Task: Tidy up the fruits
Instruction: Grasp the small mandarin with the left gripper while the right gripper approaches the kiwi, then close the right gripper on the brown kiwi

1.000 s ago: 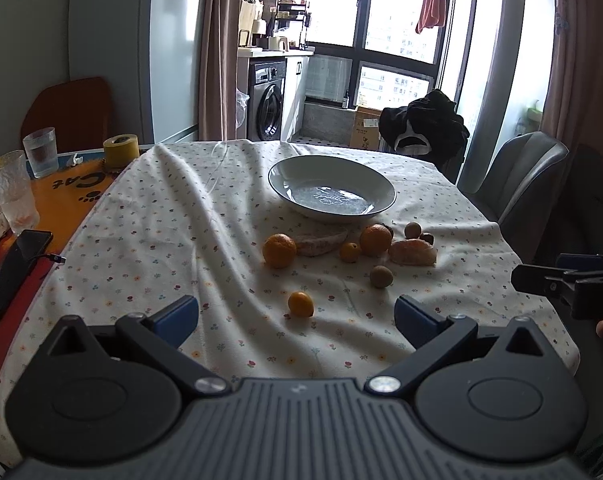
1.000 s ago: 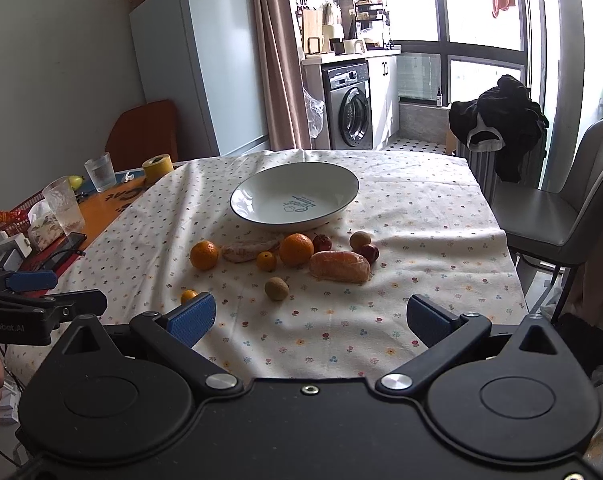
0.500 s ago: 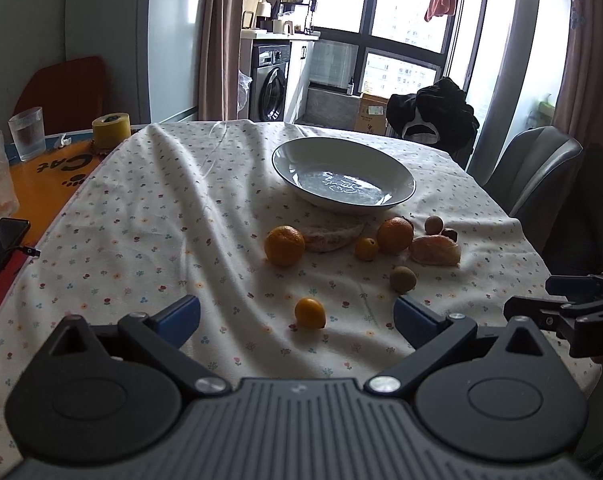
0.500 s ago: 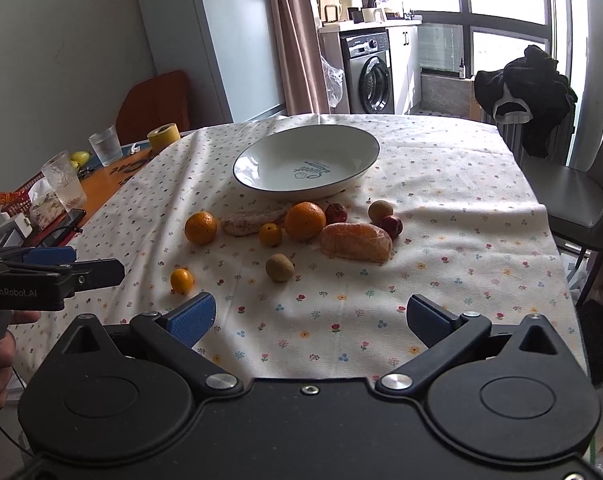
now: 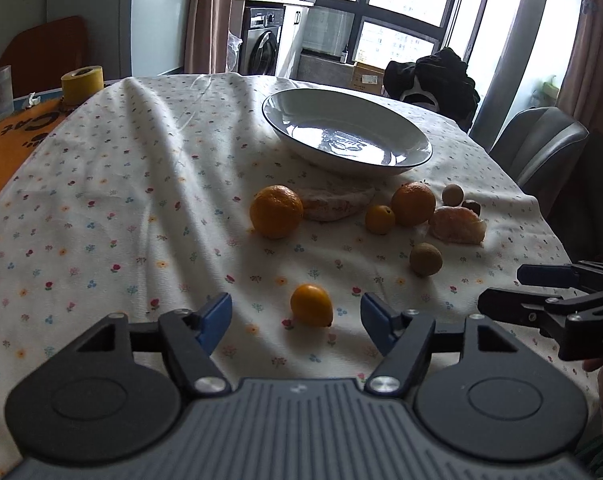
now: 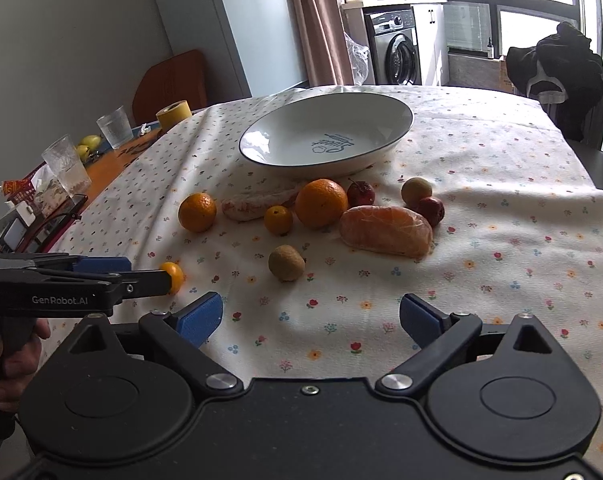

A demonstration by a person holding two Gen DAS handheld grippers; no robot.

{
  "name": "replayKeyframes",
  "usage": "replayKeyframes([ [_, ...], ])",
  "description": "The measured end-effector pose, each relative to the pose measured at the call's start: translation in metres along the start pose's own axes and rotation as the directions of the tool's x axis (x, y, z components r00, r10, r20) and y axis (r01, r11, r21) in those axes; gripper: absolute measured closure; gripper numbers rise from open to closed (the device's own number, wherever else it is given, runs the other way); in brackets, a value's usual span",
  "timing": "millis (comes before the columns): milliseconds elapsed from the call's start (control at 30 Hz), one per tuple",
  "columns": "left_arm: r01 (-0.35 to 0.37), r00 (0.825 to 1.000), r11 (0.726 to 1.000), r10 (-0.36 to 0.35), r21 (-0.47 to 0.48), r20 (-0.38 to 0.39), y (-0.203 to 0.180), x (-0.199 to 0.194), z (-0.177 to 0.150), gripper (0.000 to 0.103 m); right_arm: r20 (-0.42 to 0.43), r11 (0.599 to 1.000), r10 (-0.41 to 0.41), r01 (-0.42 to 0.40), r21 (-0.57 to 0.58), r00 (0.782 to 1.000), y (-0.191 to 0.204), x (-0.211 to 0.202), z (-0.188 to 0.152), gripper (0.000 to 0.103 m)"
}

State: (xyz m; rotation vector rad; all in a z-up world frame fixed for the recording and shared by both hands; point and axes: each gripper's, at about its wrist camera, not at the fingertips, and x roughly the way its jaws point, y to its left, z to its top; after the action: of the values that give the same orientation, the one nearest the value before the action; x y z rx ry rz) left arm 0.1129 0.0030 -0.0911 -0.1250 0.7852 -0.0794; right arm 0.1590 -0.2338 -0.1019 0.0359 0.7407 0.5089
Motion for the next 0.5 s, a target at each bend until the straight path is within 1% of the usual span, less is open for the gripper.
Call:
replayKeyframes([
  [67, -0.001, 1.000, 1.000, 0.001, 0.004, -0.016, 0.000, 0.006, 0.000, 0.042, -0.006, 1.000, 0.008, -0.008, 0.001, 1.000, 0.000, 0.008, 0.002, 0.012],
  [133, 0.003, 1.000, 1.000, -0.003, 0.003, -0.022, 0.000, 0.010, 0.000, 0.046, -0.022, 1.000, 0.015, -0.015, 0.000, 1.000, -0.001, 0.016, 0.004, 0.026],
  [200, 0.001, 1.000, 1.000, -0.001, 0.013, -0.014, 0.000, 0.012, 0.001, 0.048, -0.037, 1.000, 0.028, -0.028, 0.013, 0.999, -0.003, 0.023, 0.005, 0.030],
  [233, -0.001, 1.000, 1.000, 0.002, 0.019, -0.013, 0.000, 0.013, 0.001, 0.049, -0.042, 0.999, 0.033, -0.032, 0.011, 0.999, -0.003, 0.027, 0.005, 0.034],
  [267, -0.004, 1.000, 1.000, 0.004, 0.021, -0.012, 0.000, 0.014, 0.001, 0.052, -0.040, 0.999, 0.035, -0.034, 0.006, 0.999, -0.003, 0.029, 0.006, 0.035],
  [300, -0.008, 1.000, 1.000, 0.009, 0.021, -0.014, 0.000, 0.014, 0.003, 0.059, -0.035, 0.999, 0.032, -0.032, -0.002, 0.999, -0.002, 0.030, 0.006, 0.036],
  [333, -0.003, 1.000, 1.000, 0.004, 0.022, -0.016, 0.000, 0.014, 0.003, 0.063, -0.033, 0.999, 0.030, -0.031, -0.008, 0.999, 0.000, 0.031, 0.007, 0.037],
  [367, 0.000, 1.000, 1.000, 0.000, 0.023, -0.017, 0.000, 0.015, 0.004, 0.071, -0.030, 0.999, 0.033, -0.034, -0.013, 0.999, 0.001, 0.032, 0.008, 0.038],
  [400, -0.006, 1.000, 1.000, 0.007, 0.023, -0.016, 0.000, 0.016, 0.004, 0.076, -0.029, 0.999, 0.038, -0.038, -0.016, 0.999, 0.001, 0.034, 0.008, 0.040],
  [467, -0.010, 1.000, 1.000, 0.011, 0.025, -0.014, 0.001, 0.016, 0.005, 0.080, -0.023, 0.999, 0.030, -0.031, -0.032, 0.999, 0.002, 0.037, 0.010, 0.045],
  [500, -0.007, 1.000, 1.000, 0.007, 0.024, -0.013, 0.001, 0.016, 0.005, 0.081, -0.023, 0.999, 0.030, -0.031, -0.042, 0.999, 0.003, 0.038, 0.010, 0.050],
])
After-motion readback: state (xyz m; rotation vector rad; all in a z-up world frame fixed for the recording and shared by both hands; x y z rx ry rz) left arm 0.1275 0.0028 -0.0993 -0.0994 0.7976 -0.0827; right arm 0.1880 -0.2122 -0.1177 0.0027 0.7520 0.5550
